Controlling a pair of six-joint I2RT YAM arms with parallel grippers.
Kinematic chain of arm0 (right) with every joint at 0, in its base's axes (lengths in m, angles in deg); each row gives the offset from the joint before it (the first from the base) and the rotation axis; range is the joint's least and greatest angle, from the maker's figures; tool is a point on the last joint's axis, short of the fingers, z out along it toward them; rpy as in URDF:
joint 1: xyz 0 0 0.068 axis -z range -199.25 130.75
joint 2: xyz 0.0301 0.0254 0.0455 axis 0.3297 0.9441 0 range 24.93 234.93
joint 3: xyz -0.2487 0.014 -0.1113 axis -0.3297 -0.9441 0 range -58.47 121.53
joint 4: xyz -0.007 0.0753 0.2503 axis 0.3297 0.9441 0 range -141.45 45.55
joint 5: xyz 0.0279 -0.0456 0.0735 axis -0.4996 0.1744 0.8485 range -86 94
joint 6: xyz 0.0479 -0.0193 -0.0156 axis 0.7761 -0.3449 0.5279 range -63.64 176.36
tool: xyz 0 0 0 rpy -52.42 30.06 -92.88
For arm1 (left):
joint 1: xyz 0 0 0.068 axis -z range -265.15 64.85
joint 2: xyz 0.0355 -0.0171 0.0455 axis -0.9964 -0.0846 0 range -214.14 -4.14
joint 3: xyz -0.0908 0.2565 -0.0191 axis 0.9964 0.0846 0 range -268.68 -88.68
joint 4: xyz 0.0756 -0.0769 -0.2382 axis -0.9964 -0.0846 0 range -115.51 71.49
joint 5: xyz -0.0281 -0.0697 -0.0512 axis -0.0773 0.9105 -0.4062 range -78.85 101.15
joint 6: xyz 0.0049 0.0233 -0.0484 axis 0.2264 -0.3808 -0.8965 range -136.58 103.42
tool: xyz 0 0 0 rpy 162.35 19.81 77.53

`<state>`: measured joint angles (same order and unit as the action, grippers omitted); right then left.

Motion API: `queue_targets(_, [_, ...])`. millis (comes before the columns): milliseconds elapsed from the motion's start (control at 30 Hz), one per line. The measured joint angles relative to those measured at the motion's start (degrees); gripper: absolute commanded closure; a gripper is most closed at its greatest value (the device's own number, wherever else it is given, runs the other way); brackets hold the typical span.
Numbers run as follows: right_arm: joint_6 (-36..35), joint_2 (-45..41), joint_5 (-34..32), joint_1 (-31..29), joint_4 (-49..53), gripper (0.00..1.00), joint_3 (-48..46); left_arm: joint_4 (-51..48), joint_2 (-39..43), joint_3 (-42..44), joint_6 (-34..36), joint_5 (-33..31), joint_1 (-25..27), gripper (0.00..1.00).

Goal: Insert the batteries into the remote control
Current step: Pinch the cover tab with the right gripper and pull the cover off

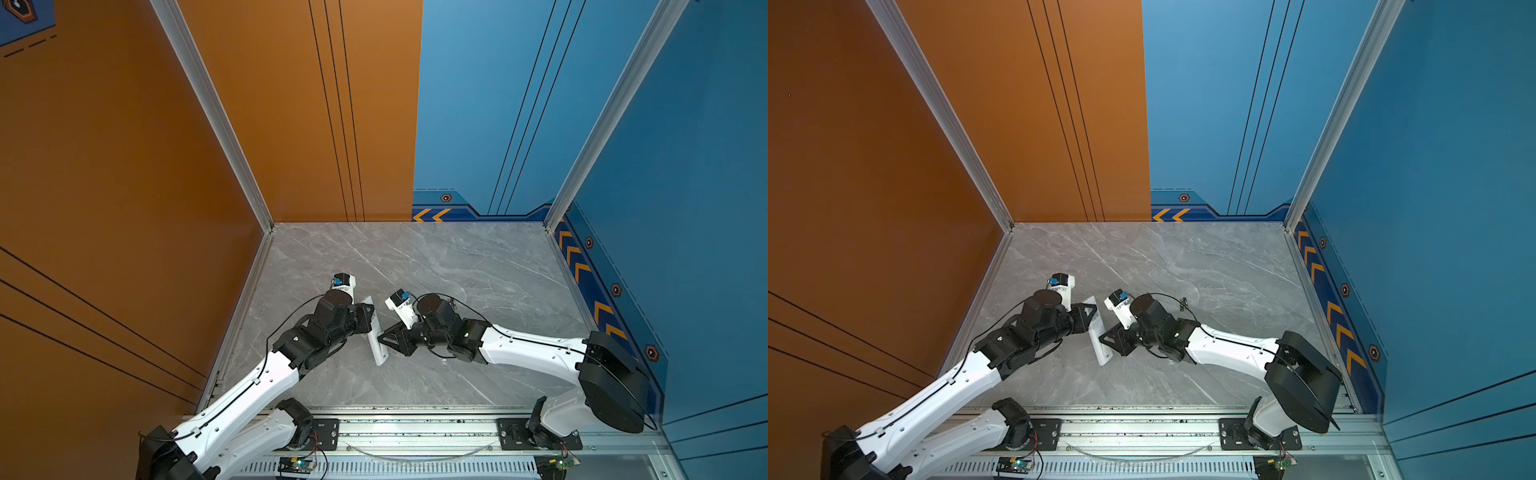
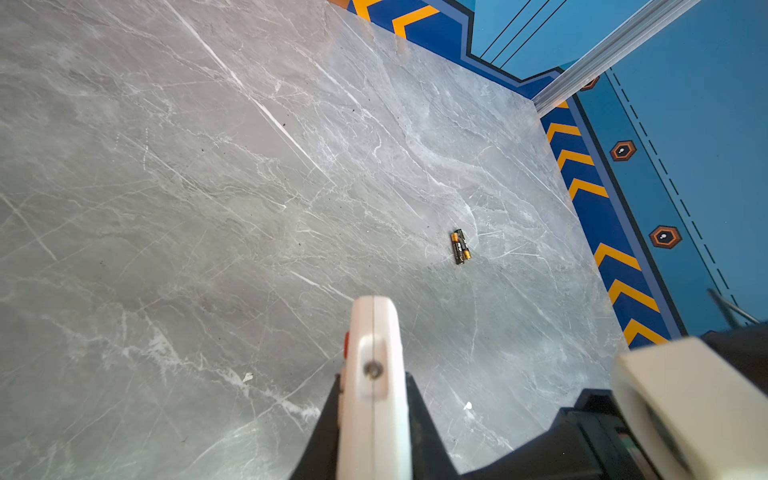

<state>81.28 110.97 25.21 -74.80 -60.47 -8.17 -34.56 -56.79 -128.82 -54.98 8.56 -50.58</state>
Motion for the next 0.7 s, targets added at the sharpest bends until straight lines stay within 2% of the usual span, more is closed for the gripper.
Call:
queue_targets(367, [-2.0,-0.3,-3.1,1.7,2.2,0.75,-1.5,-1.1,3.1,1.3,0.9,0.0,-5.4,1.0])
queue_targets(700, [-8.3,-0.4,-9.9,3.5,12.6,0.74,-1.9,-3.0,4.7,1.4,2.6,0.0,-6.5,1.0])
